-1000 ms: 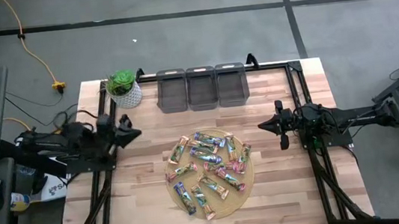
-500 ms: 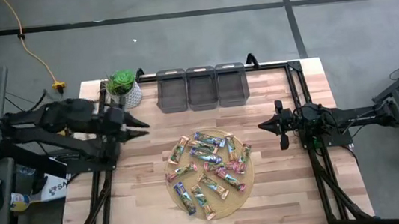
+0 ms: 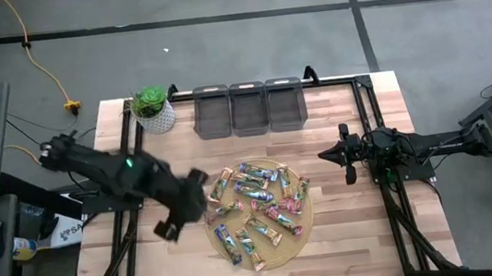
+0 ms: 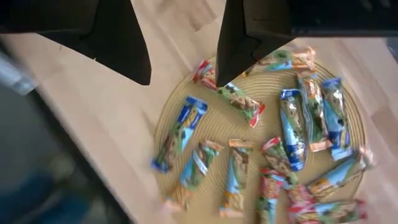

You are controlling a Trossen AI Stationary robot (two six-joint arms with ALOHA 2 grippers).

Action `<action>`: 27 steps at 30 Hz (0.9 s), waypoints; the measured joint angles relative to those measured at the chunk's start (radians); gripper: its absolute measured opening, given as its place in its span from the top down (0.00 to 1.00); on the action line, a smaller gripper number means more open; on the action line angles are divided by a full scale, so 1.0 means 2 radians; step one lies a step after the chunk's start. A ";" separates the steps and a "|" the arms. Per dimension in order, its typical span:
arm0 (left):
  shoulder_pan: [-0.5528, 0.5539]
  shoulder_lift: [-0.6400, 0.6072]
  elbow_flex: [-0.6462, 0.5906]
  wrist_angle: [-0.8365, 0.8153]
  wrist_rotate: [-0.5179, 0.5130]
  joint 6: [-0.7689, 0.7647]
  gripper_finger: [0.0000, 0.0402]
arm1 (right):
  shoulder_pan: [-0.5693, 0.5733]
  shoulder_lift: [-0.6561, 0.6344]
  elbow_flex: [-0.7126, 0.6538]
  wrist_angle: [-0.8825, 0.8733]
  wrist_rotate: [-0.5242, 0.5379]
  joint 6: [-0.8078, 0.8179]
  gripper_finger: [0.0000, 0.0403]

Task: Pick and place Granola Bars by type
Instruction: Put the blue granola bar into the left black bin

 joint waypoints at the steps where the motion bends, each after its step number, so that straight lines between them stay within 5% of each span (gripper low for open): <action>1: -0.014 0.011 0.000 -0.001 -0.015 0.009 0.56 | 0.000 0.000 0.000 0.000 0.000 0.000 1.00; 9: -0.091 0.092 0.000 0.034 -0.082 0.038 0.56 | 0.000 0.000 0.000 0.000 0.000 0.000 1.00; 17: -0.110 0.163 -0.004 0.113 -0.080 0.083 0.56 | 0.000 0.000 0.000 0.000 0.000 0.000 1.00; 27: -0.081 0.172 -0.118 0.174 -0.035 0.088 0.56 | 0.000 0.000 0.000 0.000 0.000 0.000 1.00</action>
